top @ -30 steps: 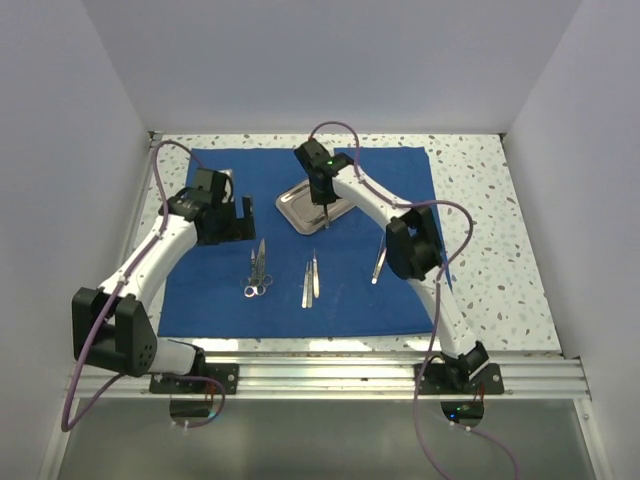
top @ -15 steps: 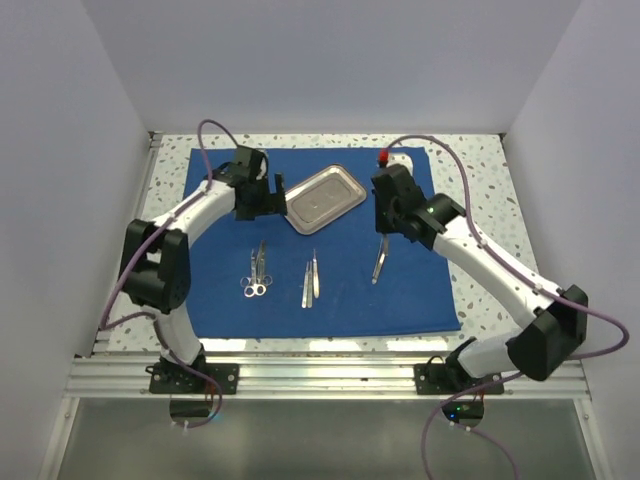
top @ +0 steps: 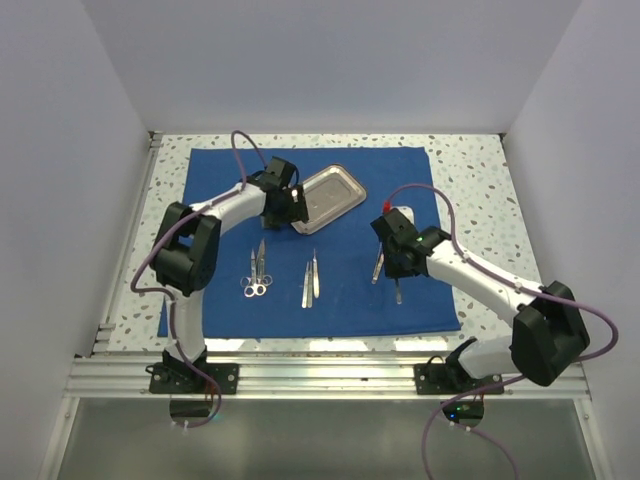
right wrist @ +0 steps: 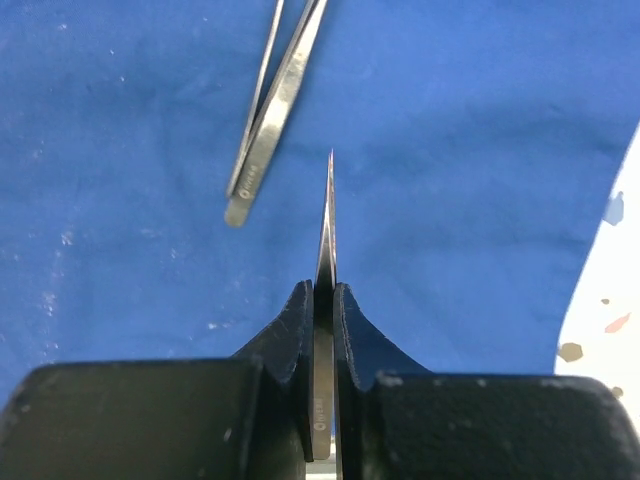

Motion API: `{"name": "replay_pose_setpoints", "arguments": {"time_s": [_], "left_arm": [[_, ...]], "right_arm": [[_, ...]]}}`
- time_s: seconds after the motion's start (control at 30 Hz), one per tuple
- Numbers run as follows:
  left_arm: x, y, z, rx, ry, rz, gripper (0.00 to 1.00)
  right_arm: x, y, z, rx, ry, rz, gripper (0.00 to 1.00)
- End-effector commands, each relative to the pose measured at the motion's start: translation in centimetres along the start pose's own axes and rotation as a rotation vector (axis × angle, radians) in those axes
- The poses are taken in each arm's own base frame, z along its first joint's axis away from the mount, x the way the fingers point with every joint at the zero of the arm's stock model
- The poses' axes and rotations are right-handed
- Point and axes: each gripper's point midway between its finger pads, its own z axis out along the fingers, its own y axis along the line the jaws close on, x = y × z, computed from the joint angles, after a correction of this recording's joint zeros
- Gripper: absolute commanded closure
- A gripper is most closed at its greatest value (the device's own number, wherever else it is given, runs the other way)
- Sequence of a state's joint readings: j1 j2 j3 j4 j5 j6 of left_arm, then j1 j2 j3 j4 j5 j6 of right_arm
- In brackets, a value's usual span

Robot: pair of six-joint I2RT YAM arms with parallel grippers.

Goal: Open and lay out the surgical kit
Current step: Place the medical item in the surgical kit, then move the container to the center of the board.

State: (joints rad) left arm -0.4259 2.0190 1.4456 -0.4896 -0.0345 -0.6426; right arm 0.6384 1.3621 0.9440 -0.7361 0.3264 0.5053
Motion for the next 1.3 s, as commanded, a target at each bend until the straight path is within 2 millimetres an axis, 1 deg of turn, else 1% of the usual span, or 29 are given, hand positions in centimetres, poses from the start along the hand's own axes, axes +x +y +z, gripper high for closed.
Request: {"name": "replay_pose_setpoints", "arguments": {"time_s": [0.0, 0.03, 0.07, 0.1, 0.13, 0.17, 0.23, 0.27, 0.37, 0.4, 0.43, 0.47, 0.5, 0.53, 0.57, 0.7, 0.77, 0.8, 0.9, 0.93, 1.0, 1.03, 1.13, 1.27], "left_arm": [[-2.0, -0.6, 0.7, 0.000, -0.069, -0.039, 0.19], [-1.8, -0.6, 1.0, -0.003, -0.064, -0.038, 0.20], [-1.8, -0.7, 1.1, -0.002, -0.063, -0.036, 0.21], [-1.7, -0.6, 1.3, -0.005, -0.060, -0.036, 0.25], [-1.7, -0.7, 1.3, -0.005, -0.058, -0.032, 0.28], [-1.6, -0.7, 1.5, -0.006, -0.057, -0.029, 0.36], [-1.6, -0.8, 1.7, -0.009, -0.055, -0.023, 0.44], [-1.6, -0.8, 1.8, -0.009, -0.055, -0.021, 0.50], [-2.0, -0.9, 2.0, -0.011, -0.058, -0.012, 0.61], [-2.0, -0.9, 2.1, -0.012, -0.057, -0.010, 0.70], [-2.3, -1.1, 2.1, -0.009, -0.060, -0.006, 0.74], [-2.3, -1.1, 2.2, -0.010, -0.059, -0.005, 0.84], [-2.4, -1.2, 2.3, -0.008, -0.060, 0.000, 0.90], [-2.5, -1.2, 2.5, -0.010, -0.059, 0.003, 0.94], [-2.6, -1.3, 2.5, -0.012, -0.060, 0.008, 1.00], [-3.5, -1.1, 2.8, -0.039, -0.069, 0.046, 1.00], [-4.7, -0.9, 2.5, -0.051, -0.090, 0.048, 1.00], [-5.3, -0.6, 2.5, -0.049, -0.100, 0.047, 1.00], [-6.3, -0.1, 2.8, -0.043, -0.109, 0.036, 1.00], [-6.8, 0.4, 3.2, -0.046, -0.108, 0.028, 1.00], [-7.0, 0.9, 3.7, -0.055, -0.102, 0.023, 1.00], [-7.7, 1.1, 3.6, -0.055, -0.112, 0.021, 1.00], [-8.7, 2.1, 4.0, -0.071, -0.120, 0.018, 1.00], [-9.9, 3.7, 4.2, -0.089, -0.131, 0.003, 1.00]], "right_arm": [[-0.8, 1.6, 1.4, -0.039, -0.003, 0.033, 0.98], [-0.7, 1.7, 1.6, -0.035, 0.009, 0.029, 0.84], [-0.5, 1.8, 1.7, -0.033, 0.020, 0.022, 0.77], [-0.6, 1.9, 2.0, -0.026, 0.028, 0.019, 0.70], [-0.6, 1.9, 2.0, -0.025, 0.028, 0.013, 0.59], [-0.9, 1.8, 1.9, -0.018, 0.020, 0.012, 0.55], [-1.1, 1.6, 1.8, -0.011, 0.010, 0.011, 0.43], [-1.3, 1.4, 1.7, -0.004, 0.005, 0.008, 0.41], [-1.6, 1.3, 1.4, 0.002, -0.003, 0.003, 0.39], [-1.8, 1.2, 1.2, 0.004, -0.003, 0.003, 0.39], [-2.0, 1.2, 0.8, 0.001, -0.013, 0.006, 0.39], [-2.1, 1.1, 0.5, 0.003, -0.016, 0.007, 0.39], [-2.4, 0.9, 0.2, 0.007, -0.026, 0.008, 0.39], [-2.8, 0.8, -0.3, 0.003, -0.044, 0.011, 0.39], [-2.8, 0.5, -0.7, 0.010, -0.046, 0.011, 0.39], [-3.5, -0.3, -2.4, 0.021, -0.082, 0.019, 0.39], [-3.6, -0.9, -3.2, 0.030, -0.098, 0.028, 0.39], [-3.6, -1.1, -3.5, 0.033, -0.105, 0.031, 0.39], [-3.5, -1.8, -4.3, 0.046, -0.121, 0.044, 0.39], [-3.5, -1.9, -4.5, 0.045, -0.125, 0.048, 0.39], [-3.2, -2.3, -4.8, 0.053, -0.122, 0.050, 0.40], [-3.0, -2.4, -4.8, 0.055, -0.121, 0.051, 0.40], [-2.1, -2.7, -4.6, 0.057, -0.101, 0.052, 0.41], [-0.9, -2.4, -3.5, 0.054, -0.064, 0.055, 0.41]]}}
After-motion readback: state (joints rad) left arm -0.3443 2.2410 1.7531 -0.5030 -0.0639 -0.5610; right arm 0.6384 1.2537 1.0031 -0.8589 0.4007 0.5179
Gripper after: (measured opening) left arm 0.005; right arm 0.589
